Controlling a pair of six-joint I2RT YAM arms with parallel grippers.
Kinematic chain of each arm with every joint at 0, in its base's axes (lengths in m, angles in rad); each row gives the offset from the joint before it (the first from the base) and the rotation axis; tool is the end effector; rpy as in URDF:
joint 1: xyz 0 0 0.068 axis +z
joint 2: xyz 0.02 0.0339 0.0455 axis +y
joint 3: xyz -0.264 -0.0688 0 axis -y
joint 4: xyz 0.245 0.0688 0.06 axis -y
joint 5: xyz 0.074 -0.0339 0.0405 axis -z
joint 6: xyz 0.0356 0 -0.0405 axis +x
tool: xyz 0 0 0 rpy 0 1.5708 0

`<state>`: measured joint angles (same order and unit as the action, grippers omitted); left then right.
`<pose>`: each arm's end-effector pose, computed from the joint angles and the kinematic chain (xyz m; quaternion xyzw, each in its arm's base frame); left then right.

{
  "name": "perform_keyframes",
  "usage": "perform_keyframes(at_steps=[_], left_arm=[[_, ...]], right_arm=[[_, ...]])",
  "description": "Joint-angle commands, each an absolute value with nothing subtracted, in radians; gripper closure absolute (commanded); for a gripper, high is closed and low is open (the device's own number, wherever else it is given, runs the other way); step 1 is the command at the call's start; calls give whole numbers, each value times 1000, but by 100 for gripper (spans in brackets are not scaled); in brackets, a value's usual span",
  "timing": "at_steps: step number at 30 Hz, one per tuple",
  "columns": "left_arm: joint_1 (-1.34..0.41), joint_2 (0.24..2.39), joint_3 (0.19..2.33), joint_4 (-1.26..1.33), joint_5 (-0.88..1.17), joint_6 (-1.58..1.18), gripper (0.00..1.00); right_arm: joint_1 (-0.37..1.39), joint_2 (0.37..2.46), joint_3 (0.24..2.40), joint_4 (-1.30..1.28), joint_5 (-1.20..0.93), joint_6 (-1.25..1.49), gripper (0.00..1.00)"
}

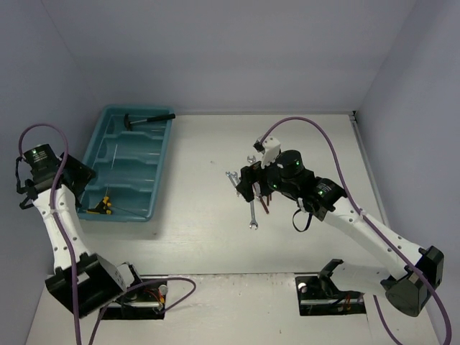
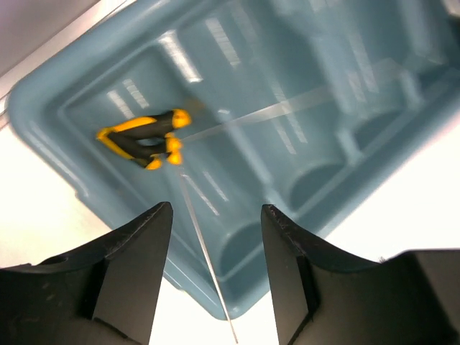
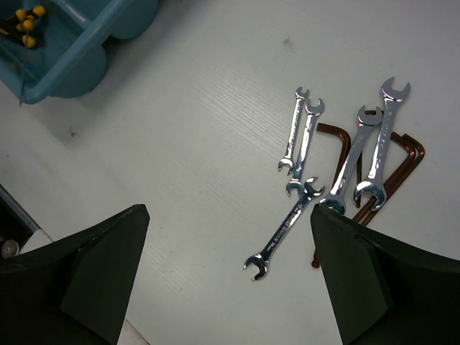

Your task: Sort the tools into containers

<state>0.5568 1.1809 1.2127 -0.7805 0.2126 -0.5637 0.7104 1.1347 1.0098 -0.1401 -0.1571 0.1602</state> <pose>0.2097 0.1217 0.3514 -0.4485 0.7947 -0.0986 0.3970 0.1968 0.1766 0.3532 -0.2610 0.7492 0.3119 0.5229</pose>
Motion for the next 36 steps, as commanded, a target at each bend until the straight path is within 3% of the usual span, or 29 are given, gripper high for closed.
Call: perform_keyframes(at_steps=[1, 15, 29, 33, 36], left_arm=[[426, 1114, 1281, -721, 213, -453, 50], [383, 1304, 1265, -395, 207, -301, 43], [368, 1642, 1458, -381, 253, -120, 43], [362, 1708, 1491, -381, 253, -85, 44], [349, 1747, 1510, -381, 276, -63, 51]], right_arm=[[675, 1118, 1002, -95, -87, 206, 7], [634, 1132, 1008, -94, -168, 199, 8], [637, 1175, 1002, -91, -196, 187, 8], [635, 1192, 1006, -91, -195, 186, 8], [636, 1205, 1010, -89, -195, 189, 8]])
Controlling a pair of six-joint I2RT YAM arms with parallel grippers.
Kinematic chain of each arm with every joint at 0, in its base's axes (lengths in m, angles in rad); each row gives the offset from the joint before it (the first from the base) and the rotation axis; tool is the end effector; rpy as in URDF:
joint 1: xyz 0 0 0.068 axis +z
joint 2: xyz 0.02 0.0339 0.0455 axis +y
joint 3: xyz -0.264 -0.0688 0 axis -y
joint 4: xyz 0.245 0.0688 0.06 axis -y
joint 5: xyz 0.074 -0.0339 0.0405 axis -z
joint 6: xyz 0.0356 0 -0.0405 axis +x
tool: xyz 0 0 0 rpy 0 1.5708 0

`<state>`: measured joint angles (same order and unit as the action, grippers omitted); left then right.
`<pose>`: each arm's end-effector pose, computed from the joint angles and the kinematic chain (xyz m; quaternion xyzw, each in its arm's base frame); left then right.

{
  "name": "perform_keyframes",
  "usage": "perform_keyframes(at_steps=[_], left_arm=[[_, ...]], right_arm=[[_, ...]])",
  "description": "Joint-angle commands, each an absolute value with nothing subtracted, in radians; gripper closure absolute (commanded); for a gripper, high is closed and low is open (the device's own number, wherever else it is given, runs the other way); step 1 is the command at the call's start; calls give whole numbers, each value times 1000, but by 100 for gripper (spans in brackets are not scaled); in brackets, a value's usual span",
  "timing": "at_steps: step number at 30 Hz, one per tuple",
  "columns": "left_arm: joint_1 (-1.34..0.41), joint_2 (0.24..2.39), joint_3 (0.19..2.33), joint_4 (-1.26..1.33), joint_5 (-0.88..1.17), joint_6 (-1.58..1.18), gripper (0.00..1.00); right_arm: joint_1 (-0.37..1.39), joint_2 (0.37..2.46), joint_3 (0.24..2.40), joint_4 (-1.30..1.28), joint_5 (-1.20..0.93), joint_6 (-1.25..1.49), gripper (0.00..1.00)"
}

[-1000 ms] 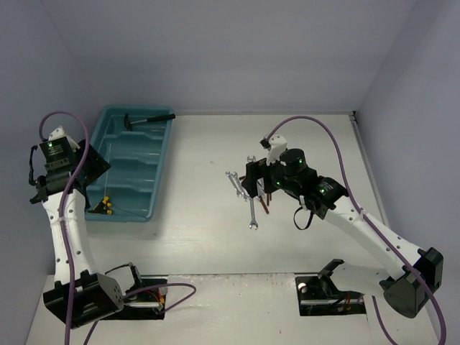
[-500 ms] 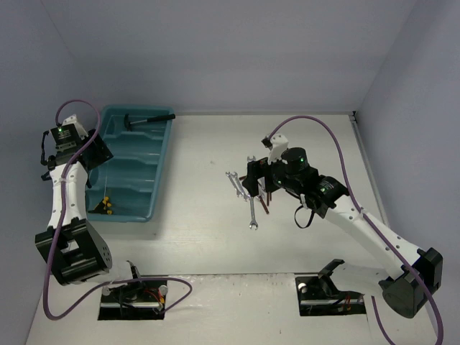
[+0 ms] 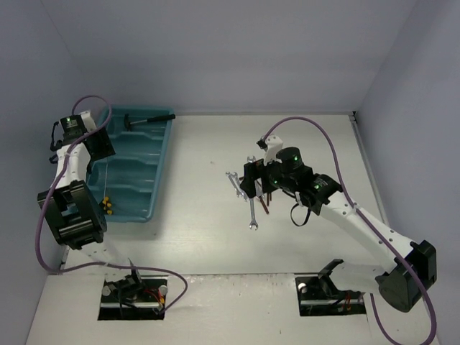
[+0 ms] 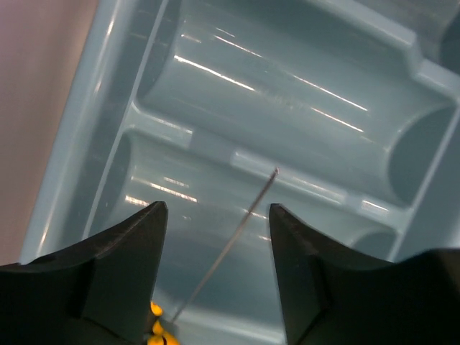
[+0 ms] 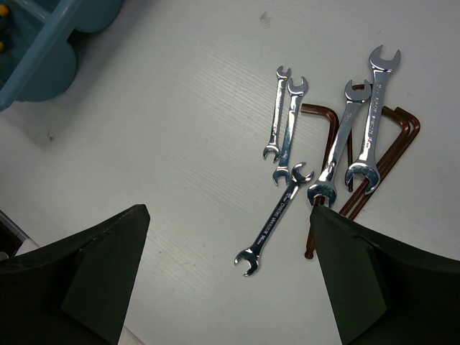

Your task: Sort the tools into containers

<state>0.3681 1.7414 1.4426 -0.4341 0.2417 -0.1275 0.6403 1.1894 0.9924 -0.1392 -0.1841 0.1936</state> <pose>0.3738 0.1350 0.2863 -0.1749 0.8912 -0.0609 0.4141 0.2179 0.1705 0.3335 -0.2317 0.7800 0.3020 0.4966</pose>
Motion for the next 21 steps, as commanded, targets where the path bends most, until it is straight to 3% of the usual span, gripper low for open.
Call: perform_keyframes(at_steps=[1, 11, 21], left_arm=[[338, 1753, 1513, -381, 285, -51, 55], [215, 1690, 1452, -383, 333, 114, 99], [65, 1493, 1272, -407, 276, 253, 100]], right_arm=[[635, 1209, 1012, -89, -195, 189, 8], [635, 1214, 1017, -87, -197, 195, 8], [637, 1170, 988, -87, -200, 202, 8]])
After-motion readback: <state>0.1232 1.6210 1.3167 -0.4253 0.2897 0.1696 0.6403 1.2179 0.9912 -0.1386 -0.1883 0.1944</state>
